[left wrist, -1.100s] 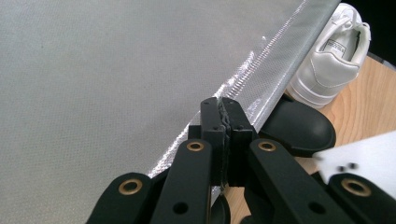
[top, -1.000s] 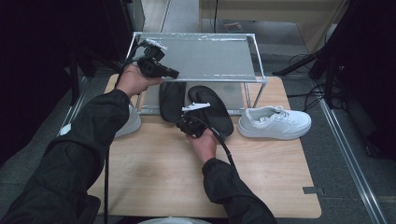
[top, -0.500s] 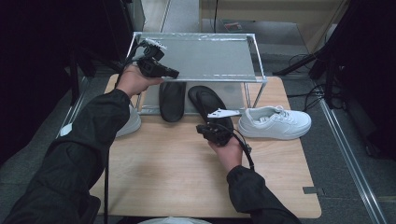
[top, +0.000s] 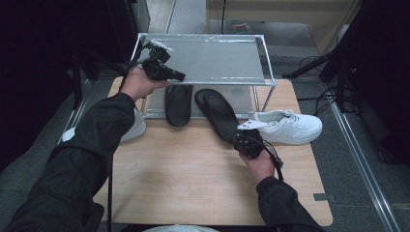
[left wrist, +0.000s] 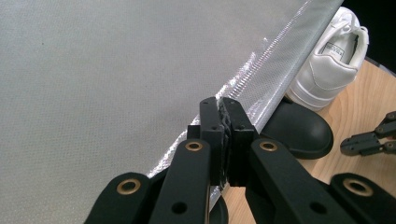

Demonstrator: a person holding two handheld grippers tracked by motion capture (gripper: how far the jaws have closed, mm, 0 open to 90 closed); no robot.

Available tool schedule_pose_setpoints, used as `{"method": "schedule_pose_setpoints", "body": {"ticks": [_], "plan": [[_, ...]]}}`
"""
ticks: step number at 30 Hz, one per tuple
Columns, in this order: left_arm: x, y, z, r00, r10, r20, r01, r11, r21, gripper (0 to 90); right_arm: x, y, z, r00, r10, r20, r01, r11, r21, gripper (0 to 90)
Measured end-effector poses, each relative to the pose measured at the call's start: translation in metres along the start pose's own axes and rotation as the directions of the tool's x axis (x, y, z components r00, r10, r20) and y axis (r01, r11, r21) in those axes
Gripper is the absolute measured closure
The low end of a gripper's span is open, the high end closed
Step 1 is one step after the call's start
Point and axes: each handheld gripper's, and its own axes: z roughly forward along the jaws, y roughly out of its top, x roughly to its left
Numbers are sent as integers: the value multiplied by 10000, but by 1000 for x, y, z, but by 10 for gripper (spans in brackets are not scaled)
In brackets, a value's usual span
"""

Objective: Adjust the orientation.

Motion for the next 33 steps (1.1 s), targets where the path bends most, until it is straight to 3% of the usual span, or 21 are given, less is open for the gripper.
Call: {"method": "schedule_pose_setpoints", "body": {"ticks": [7,16,23,33], "plan": [[0,0,0,10000,70,-31,-70,10000,-9,891,-15,-12,-7,9991,109,414,-118,9997,212,900],[1,0,0,10000,69,6,-69,10000,-23,887,-31,-19,2,9952,281,932,-349,9967,726,900],[1,0,0,10000,69,-9,-69,10000,-21,884,-30,-14,9,9954,464,836,-510,9973,529,900],[1,0,0,10000,50,-1,-50,10000,-25,881,-12,-2,31,9974,511,499,-527,9981,325,900]]}}
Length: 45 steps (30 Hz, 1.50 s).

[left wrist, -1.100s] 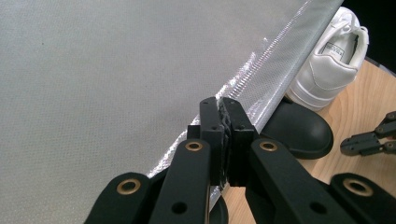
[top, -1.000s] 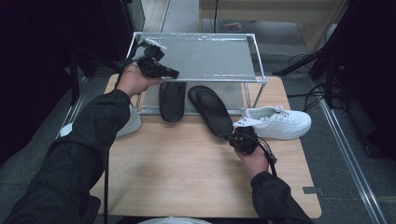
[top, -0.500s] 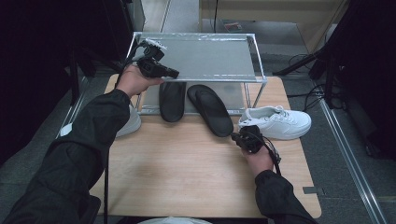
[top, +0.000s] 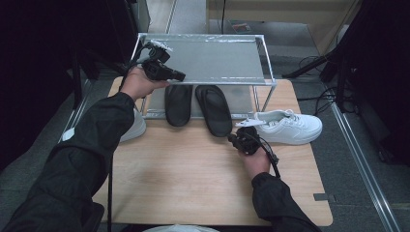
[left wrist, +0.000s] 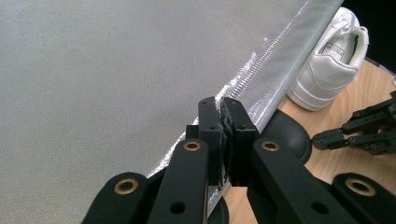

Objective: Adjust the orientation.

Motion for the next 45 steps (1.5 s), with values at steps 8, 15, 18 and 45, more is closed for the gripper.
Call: {"method": "schedule_pose_setpoints", "body": {"ticks": [8,15,18,45], "plan": [[0,0,0,10000,1,-3,-1,10000,1,879,7,8,8,9999,-22,-121,21,9999,-118,900],[0,0,0,10000,-15,-10,15,10000,-2,877,-2,10,4,9974,75,717,-62,9998,-179,900],[0,0,0,10000,-3,-12,3,10000,1,877,-4,10,11,9958,285,871,-284,9996,-25,900],[1,-2,0,9999,-117,24,118,9998,-172,872,28,45,58,9979,387,523,-373,9989,-283,899]]}}
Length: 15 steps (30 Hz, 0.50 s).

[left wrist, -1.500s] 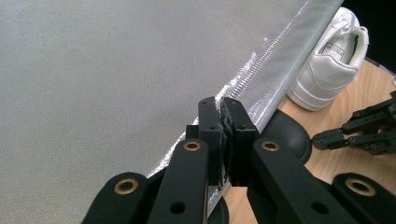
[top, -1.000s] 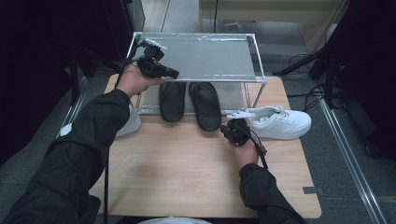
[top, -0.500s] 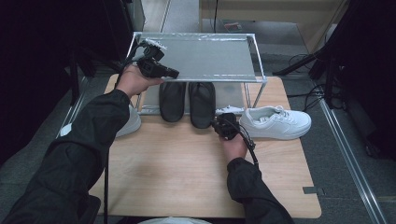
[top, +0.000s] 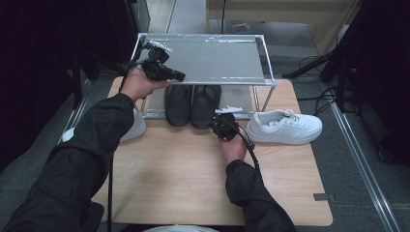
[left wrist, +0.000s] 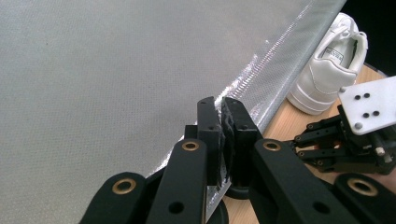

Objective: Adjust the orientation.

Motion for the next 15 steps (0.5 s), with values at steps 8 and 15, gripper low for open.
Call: {"method": "schedule_pose_setpoints", "body": {"ticks": [8,15], "plan": [[0,0,0,10000,-44,-63,44,10000,-18,869,3,5,9,9998,183,21,-183,9998,-117,896],[-2,1,0,9998,3,-197,-3,10000,27,862,3,8,7,9999,108,-23,-109,9999,-26,894]]}}
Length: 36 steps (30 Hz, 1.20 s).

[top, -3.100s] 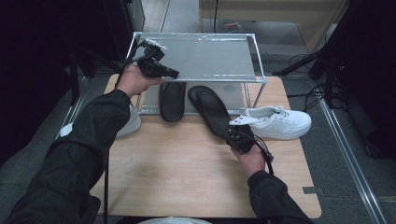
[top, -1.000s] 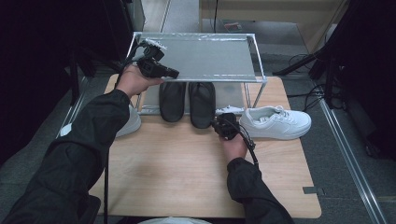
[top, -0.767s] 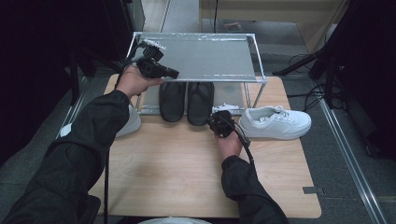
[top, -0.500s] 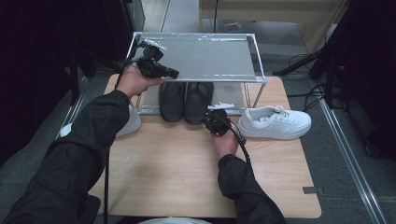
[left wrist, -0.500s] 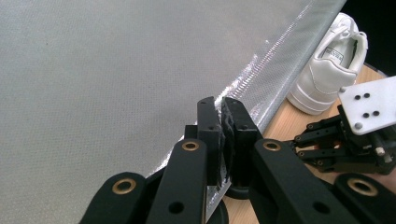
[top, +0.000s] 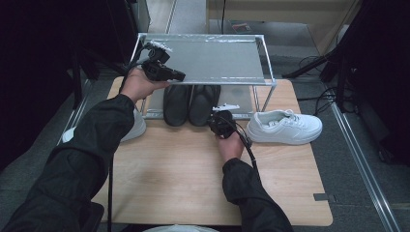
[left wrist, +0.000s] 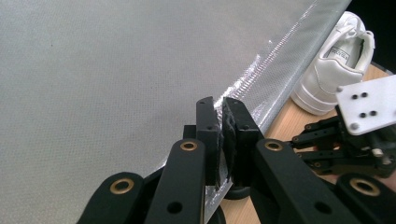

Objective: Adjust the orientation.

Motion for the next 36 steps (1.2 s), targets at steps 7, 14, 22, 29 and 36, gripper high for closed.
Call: {"method": "schedule_pose_setpoints", "body": {"ticks": [7,14,22,29,36], "plan": [[-5,4,-9,9998,-202,-93,201,9997,-111,780,-3,-4,-24,9978,-230,-628,230,9997,-9,829],[-27,-6,-26,10000,81,12,-81,9997,-242,711,-2,-13,-50,9877,-223,-1548,205,9997,-130,692],[-43,-25,-36,9992,-35,396,46,9996,-276,576,0,-26,-82,9762,-697,-2052,614,9970,-469,565],[-52,-49,-42,9972,-141,737,166,9993,-329,453,-6,-42,-103,9634,-653,-2600,468,9960,-765,493],[-56,-75,-43,9974,-256,669,269,9994,-195,421,-7,-42,-112,9578,-824,-2752,650,9953,-717,478]]}}
